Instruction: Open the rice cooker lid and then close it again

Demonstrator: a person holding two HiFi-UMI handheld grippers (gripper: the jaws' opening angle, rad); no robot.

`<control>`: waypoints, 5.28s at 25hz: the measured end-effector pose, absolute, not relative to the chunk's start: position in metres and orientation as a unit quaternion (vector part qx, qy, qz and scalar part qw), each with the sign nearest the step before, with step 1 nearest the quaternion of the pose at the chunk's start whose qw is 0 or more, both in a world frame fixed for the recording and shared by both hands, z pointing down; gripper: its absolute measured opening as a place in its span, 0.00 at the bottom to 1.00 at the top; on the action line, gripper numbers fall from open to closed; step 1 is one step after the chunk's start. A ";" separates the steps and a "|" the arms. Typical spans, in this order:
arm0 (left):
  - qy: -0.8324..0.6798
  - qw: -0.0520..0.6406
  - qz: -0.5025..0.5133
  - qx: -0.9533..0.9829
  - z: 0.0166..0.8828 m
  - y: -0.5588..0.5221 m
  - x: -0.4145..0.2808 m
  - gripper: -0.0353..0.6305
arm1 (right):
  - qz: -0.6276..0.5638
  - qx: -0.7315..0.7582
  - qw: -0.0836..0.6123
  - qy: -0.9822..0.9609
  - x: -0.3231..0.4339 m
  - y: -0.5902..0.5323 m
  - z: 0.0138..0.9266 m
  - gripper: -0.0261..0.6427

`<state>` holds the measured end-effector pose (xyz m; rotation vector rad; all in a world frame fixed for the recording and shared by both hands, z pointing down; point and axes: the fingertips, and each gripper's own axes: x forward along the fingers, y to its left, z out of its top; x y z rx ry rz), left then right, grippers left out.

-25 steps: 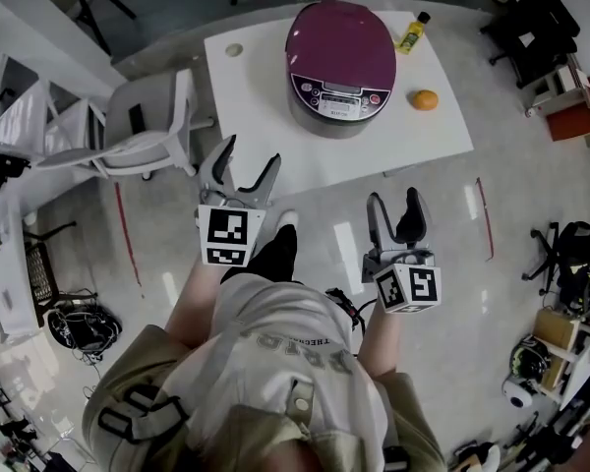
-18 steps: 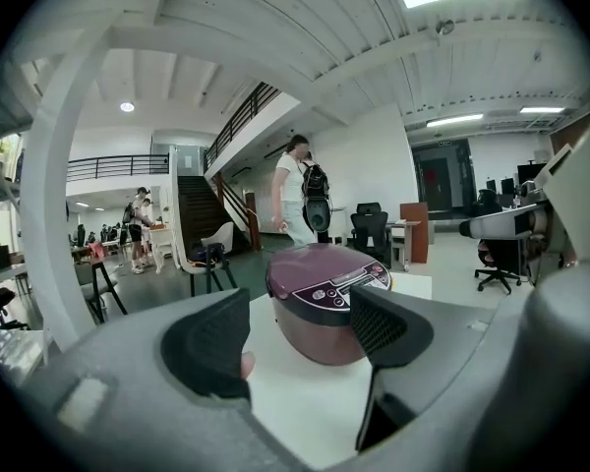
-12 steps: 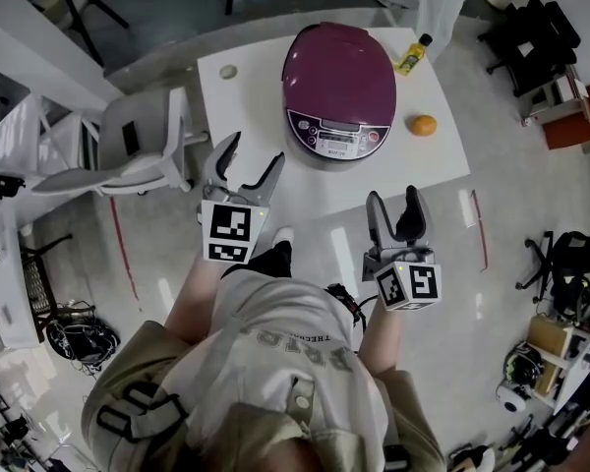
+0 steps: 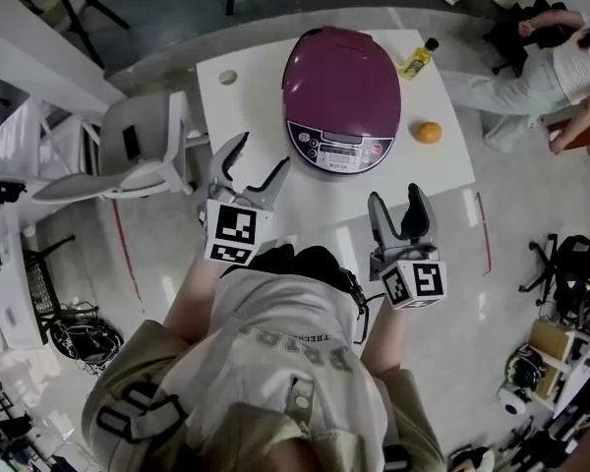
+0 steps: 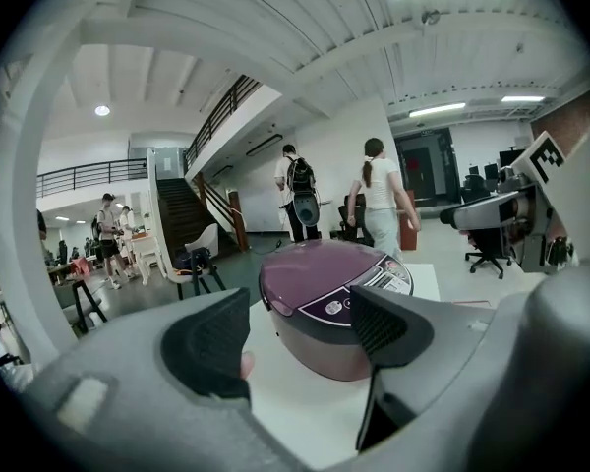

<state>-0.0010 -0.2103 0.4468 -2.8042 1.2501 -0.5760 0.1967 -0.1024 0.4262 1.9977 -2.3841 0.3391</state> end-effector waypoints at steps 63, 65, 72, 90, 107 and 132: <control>0.083 0.326 -0.539 -0.772 0.555 -0.185 0.121 0.74 | -0.034 0.210 0.509 -0.834 0.124 -0.154 0.543 0.68; 0.079 0.327 -0.539 -0.773 0.555 -0.185 0.121 0.74 | -0.029 0.209 0.509 -0.835 0.125 -0.153 0.543 0.68; 0.067 0.325 -0.540 -0.774 0.554 -0.184 0.119 0.74 | -0.010 0.207 0.503 -0.839 0.122 -0.153 0.540 0.68; 0.078 0.335 -0.542 -0.767 0.557 -0.185 0.119 0.75 | -0.002 0.216 0.507 -0.835 0.123 -0.158 0.538 0.61; 0.075 0.342 -0.542 -0.764 0.557 -0.191 0.118 0.76 | 0.014 0.212 0.499 -0.840 0.119 -0.155 0.542 0.67; 0.060 0.253 -0.475 -0.841 0.544 -0.187 0.120 0.76 | 0.078 0.278 0.410 -0.865 0.115 -0.162 0.528 0.67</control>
